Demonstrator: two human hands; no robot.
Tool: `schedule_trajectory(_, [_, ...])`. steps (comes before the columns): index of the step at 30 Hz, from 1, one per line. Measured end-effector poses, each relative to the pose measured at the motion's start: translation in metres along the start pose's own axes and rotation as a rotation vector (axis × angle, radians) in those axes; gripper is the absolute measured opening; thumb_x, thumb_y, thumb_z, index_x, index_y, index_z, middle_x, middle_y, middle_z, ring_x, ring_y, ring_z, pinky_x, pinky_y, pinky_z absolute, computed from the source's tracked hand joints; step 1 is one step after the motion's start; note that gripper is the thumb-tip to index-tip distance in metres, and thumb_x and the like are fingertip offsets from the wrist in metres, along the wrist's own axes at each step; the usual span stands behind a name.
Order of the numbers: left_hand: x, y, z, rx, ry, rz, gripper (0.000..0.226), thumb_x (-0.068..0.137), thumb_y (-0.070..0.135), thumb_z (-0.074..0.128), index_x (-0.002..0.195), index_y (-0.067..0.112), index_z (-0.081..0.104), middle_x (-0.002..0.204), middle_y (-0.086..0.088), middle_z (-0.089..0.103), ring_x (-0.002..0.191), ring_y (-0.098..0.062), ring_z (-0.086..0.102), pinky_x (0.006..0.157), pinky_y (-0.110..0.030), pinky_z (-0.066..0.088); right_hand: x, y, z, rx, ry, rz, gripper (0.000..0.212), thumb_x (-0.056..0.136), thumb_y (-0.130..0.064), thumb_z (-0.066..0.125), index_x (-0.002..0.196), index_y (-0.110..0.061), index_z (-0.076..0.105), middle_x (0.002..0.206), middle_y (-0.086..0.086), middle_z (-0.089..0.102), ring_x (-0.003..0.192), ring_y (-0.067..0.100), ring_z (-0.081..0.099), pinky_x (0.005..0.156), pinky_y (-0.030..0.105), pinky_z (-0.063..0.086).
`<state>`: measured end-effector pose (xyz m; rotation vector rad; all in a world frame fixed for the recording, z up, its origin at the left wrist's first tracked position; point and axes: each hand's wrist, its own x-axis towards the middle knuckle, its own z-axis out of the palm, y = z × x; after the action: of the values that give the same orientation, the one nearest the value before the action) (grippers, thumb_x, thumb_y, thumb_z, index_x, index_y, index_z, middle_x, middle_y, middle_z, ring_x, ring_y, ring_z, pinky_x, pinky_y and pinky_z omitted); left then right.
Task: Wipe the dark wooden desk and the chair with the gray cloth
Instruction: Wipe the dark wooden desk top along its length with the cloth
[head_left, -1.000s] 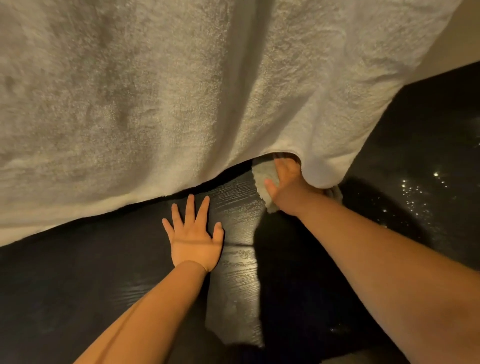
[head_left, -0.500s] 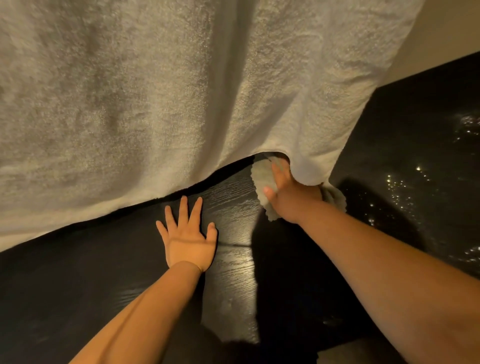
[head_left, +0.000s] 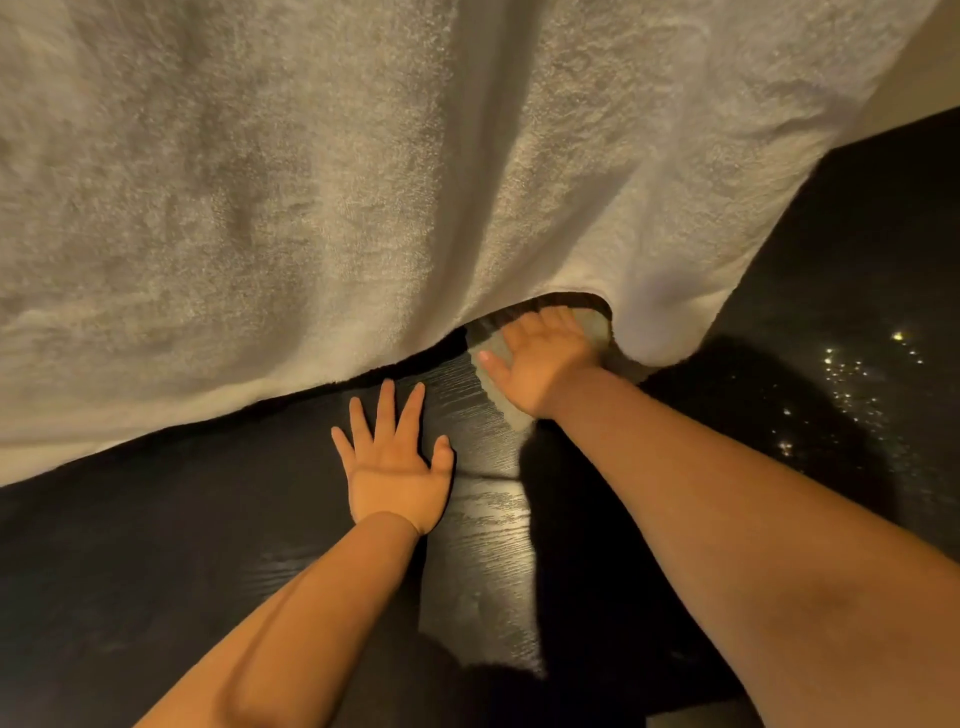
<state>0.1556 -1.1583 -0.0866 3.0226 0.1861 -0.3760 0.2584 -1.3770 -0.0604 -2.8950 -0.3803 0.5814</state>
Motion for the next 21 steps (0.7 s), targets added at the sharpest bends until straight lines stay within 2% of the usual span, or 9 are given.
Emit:
schedule_trajectory(2, [-0.002,-0.003,0.001,0.017,-0.002,-0.002,0.077,0.092,0.068,0.022,0.165,0.044,0.013,0.176,0.009,-0.003,0.161,-0.034,-0.009,0.128,-0.061,-0.004,-0.019,-0.030,0.015,-0.006,-0.053,-0.229,0.077,0.103,-0.066,0.011,0.167,-0.023,0.016,0.175,0.007,0.011,0.161,0.031,0.002,0.129,0.046,-0.005])
schedule_trajectory(4, [-0.002,-0.003,0.001,0.029,-0.004,0.004,0.078,0.091,0.069,0.021,0.164,0.040,0.022,0.176,0.008,-0.003,0.161,-0.035,-0.008,0.128,-0.060,-0.004,-0.042,-0.042,0.031,-0.017,-0.052,-0.373,0.082,0.098,-0.067,0.004,0.168,-0.026,0.013,0.176,-0.001,-0.008,0.161,0.022,-0.014,0.129,0.043,-0.012])
schedule_trajectory(6, [-0.001,-0.001,0.000,0.009,0.005,-0.002,0.077,0.092,0.068,0.022,0.163,0.041,0.021,0.176,0.008,-0.002,0.161,-0.034,-0.008,0.128,-0.061,-0.003,-0.043,-0.026,0.031,0.007,-0.028,-0.368,0.078,0.100,-0.065,0.009,0.168,-0.027,0.015,0.175,-0.003,-0.009,0.161,0.020,-0.013,0.129,0.041,-0.012])
schedule_trajectory(10, [-0.002,0.001,-0.001,-0.021,0.024,0.002,0.077,0.093,0.065,0.026,0.166,0.045,0.011,0.176,0.007,0.002,0.161,-0.036,-0.006,0.128,-0.061,-0.003,-0.025,0.040,0.014,0.125,0.049,0.012,0.080,0.097,-0.063,0.007,0.168,-0.025,0.012,0.176,0.003,0.004,0.161,0.029,0.003,0.131,0.044,0.001])
schedule_trajectory(13, [-0.002,0.002,-0.001,-0.038,0.034,0.005,0.077,0.093,0.065,0.028,0.165,0.045,0.014,0.176,0.007,0.005,0.161,-0.036,-0.004,0.129,-0.060,-0.003,-0.029,0.057,0.013,0.254,0.049,0.179,0.071,0.105,-0.055,0.025,0.167,-0.028,0.005,0.175,0.001,0.001,0.160,0.030,0.006,0.130,0.046,0.008])
schedule_trajectory(15, [-0.004,0.001,-0.002,-0.036,0.027,-0.003,0.077,0.093,0.065,0.027,0.165,0.045,0.014,0.176,0.007,0.005,0.161,-0.036,-0.003,0.128,-0.061,-0.002,-0.041,0.037,0.016,0.126,0.095,0.116,0.075,0.103,-0.051,0.032,0.168,-0.028,0.002,0.176,0.002,0.000,0.160,0.032,0.006,0.130,0.048,0.011])
schedule_trajectory(17, [-0.003,0.000,-0.002,-0.027,0.015,-0.003,0.077,0.092,0.066,0.026,0.165,0.045,0.012,0.176,0.007,0.003,0.161,-0.035,-0.005,0.128,-0.061,-0.003,-0.061,0.012,0.024,0.012,0.096,-0.035,0.078,0.099,-0.053,0.034,0.168,-0.027,0.008,0.176,0.005,-0.003,0.161,0.032,-0.002,0.130,0.048,0.005])
schedule_trajectory(19, [-0.002,0.000,-0.003,-0.020,0.000,-0.006,0.078,0.093,0.066,0.026,0.166,0.045,0.010,0.176,0.008,0.000,0.161,-0.035,-0.008,0.128,-0.060,-0.004,-0.086,0.003,0.034,-0.016,0.007,-0.168,0.076,0.101,-0.059,0.024,0.168,-0.026,0.011,0.176,0.002,-0.012,0.160,0.026,-0.016,0.130,0.047,-0.004])
schedule_trajectory(21, [-0.002,0.000,-0.002,-0.019,0.012,-0.005,0.077,0.095,0.065,0.031,0.166,0.044,0.010,0.176,0.008,0.000,0.161,-0.034,-0.008,0.129,-0.060,-0.004,-0.094,0.019,0.035,-0.021,0.000,-0.236,0.080,0.098,-0.066,0.018,0.167,-0.025,0.018,0.176,-0.001,-0.012,0.160,0.023,-0.017,0.130,0.047,-0.004])
